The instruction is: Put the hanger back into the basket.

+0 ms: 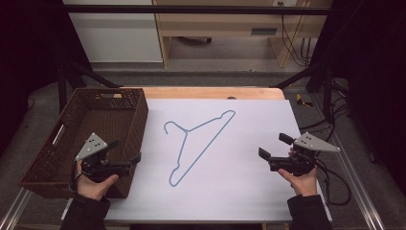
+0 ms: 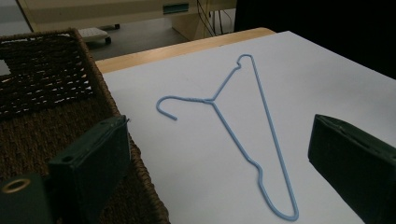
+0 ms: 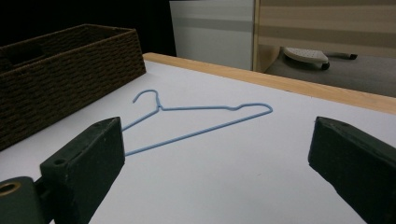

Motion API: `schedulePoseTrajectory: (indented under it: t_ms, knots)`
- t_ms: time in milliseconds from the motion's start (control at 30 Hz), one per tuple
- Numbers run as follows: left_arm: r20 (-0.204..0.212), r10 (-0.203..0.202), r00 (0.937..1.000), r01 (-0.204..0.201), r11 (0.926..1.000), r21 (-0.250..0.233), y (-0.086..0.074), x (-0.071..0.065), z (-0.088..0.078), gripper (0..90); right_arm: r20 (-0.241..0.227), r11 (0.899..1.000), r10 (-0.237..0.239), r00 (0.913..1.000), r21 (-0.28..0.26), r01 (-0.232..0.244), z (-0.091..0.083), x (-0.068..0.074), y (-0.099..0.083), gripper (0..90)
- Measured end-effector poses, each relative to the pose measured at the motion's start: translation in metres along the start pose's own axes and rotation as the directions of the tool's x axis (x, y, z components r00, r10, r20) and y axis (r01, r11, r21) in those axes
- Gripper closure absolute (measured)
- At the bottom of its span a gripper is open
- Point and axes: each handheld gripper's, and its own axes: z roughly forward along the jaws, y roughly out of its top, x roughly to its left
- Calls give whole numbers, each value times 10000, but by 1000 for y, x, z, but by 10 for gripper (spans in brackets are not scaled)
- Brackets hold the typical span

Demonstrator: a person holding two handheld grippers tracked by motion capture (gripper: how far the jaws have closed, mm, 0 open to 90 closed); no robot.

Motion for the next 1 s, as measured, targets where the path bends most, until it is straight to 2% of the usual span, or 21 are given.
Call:
schedulePoseTrajectory:
  t_ms: [500, 733, 1000]
  knots:
    - [83, -7, 10000, 8, 9999, -135, 6, -17, 6, 92, 9, 9999, -81, 10000, 148, 81, 3, 2, -2, 44]
    - [207, 167, 9996, -169, 9998, 122, 10, -29, 18, 104, -8, 9996, -113, 9999, 277, 114, 7, 6, -3, 42]
    - [348, 177, 9992, -190, 9992, 362, 13, -38, 33, 118, -32, 9993, -153, 9999, 345, 154, 10, 8, -4, 43]
